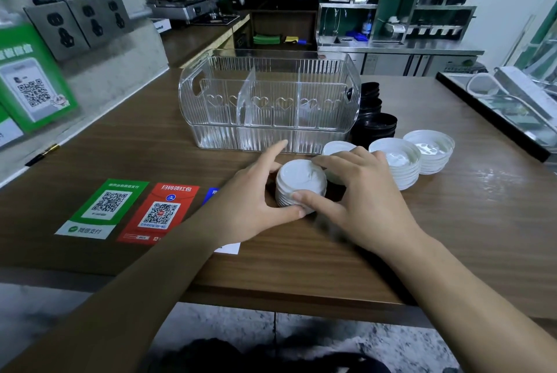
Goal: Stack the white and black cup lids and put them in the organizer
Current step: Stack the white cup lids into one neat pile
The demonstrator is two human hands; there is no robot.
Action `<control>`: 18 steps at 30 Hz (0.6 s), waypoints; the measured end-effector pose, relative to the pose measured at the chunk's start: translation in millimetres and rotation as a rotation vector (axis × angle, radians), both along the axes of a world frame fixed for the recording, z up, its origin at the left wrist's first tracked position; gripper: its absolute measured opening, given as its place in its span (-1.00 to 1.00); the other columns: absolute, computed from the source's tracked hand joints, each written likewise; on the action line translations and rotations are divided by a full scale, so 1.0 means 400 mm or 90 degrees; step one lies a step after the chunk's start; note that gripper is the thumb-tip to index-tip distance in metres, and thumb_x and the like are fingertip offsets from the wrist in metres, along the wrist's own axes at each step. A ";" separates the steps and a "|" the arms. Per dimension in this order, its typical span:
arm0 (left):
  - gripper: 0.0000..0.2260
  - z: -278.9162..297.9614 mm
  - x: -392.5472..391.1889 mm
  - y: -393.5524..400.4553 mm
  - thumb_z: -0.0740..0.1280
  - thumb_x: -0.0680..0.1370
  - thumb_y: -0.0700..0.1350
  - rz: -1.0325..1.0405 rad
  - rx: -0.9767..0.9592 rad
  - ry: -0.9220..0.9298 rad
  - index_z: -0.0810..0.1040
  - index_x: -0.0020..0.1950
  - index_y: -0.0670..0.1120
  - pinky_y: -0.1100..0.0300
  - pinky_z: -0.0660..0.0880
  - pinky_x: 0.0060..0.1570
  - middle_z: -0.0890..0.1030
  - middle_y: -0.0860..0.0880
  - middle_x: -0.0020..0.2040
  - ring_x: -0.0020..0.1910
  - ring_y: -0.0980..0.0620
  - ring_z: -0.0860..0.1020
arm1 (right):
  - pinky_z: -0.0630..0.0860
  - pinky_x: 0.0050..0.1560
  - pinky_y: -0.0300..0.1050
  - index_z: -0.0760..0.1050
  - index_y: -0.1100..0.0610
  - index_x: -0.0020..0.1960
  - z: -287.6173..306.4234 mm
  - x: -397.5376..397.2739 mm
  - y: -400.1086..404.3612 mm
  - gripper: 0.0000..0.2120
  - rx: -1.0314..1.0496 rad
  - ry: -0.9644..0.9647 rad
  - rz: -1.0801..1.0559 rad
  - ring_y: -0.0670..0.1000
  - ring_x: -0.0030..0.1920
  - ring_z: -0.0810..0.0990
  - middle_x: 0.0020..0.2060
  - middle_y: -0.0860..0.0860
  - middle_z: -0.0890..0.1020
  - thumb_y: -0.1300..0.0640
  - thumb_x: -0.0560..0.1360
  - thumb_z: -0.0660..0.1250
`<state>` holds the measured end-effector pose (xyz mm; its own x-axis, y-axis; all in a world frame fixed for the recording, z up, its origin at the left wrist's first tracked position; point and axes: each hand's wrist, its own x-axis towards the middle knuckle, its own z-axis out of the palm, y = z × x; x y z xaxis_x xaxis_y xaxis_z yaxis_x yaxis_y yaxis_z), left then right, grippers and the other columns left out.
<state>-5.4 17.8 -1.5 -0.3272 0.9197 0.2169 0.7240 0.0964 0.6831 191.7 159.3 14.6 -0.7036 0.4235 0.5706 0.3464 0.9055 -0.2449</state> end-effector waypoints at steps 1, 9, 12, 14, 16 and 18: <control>0.08 0.001 -0.001 -0.001 0.68 0.45 0.31 -0.002 0.000 0.002 0.09 0.81 0.35 0.08 0.40 0.61 0.57 0.27 0.52 0.52 0.23 0.49 | 0.34 0.09 0.04 0.68 -0.04 0.33 0.001 0.000 -0.001 -0.38 0.002 -0.004 -0.003 0.05 0.08 0.55 0.02 -0.12 0.73 -0.47 0.51 0.39; -0.04 0.001 -0.005 -0.002 0.70 0.47 0.27 -0.009 -0.011 0.020 0.29 0.76 0.25 0.11 0.44 0.59 0.57 0.27 0.55 0.50 0.31 0.50 | 0.51 0.14 0.17 0.69 -0.02 0.32 0.009 0.009 -0.008 -0.39 -0.033 -0.006 -0.003 0.08 0.06 0.63 -0.01 -0.08 0.74 -0.44 0.49 0.45; -0.10 0.001 -0.008 -0.002 0.69 0.45 0.29 -0.006 -0.010 0.018 0.37 0.72 0.25 0.09 0.46 0.59 0.57 0.28 0.54 0.50 0.34 0.50 | 0.61 0.02 0.13 0.71 -0.01 0.29 0.007 0.010 -0.009 -0.39 -0.062 0.002 0.002 0.07 -0.01 0.67 -0.03 -0.06 0.74 -0.44 0.47 0.46; -0.17 0.003 -0.007 -0.002 0.68 0.45 0.29 -0.009 -0.006 0.029 0.44 0.66 0.29 0.08 0.48 0.56 0.62 0.32 0.47 0.49 0.31 0.52 | 0.64 -0.04 0.12 0.72 -0.01 0.27 0.006 0.011 -0.012 -0.36 -0.079 0.010 -0.001 0.07 -0.04 0.71 0.00 -0.06 0.76 -0.47 0.44 0.45; -0.27 0.008 -0.002 -0.004 0.70 0.46 0.26 -0.011 0.006 0.044 0.52 0.59 0.30 0.12 0.50 0.50 0.66 0.36 0.37 0.43 0.31 0.55 | 0.65 -0.05 0.12 0.72 0.00 0.25 0.005 0.011 -0.014 -0.34 -0.086 0.023 0.000 0.06 -0.07 0.73 -0.01 -0.05 0.78 -0.49 0.42 0.44; -0.33 0.013 0.004 -0.005 0.72 0.46 0.20 -0.004 0.014 0.048 0.58 0.53 0.30 0.21 0.50 0.45 0.68 0.39 0.31 0.38 0.35 0.57 | 0.66 -0.07 0.10 0.73 0.00 0.22 0.005 0.011 -0.016 -0.33 -0.099 0.034 0.002 0.03 -0.11 0.73 -0.07 -0.06 0.79 -0.51 0.41 0.43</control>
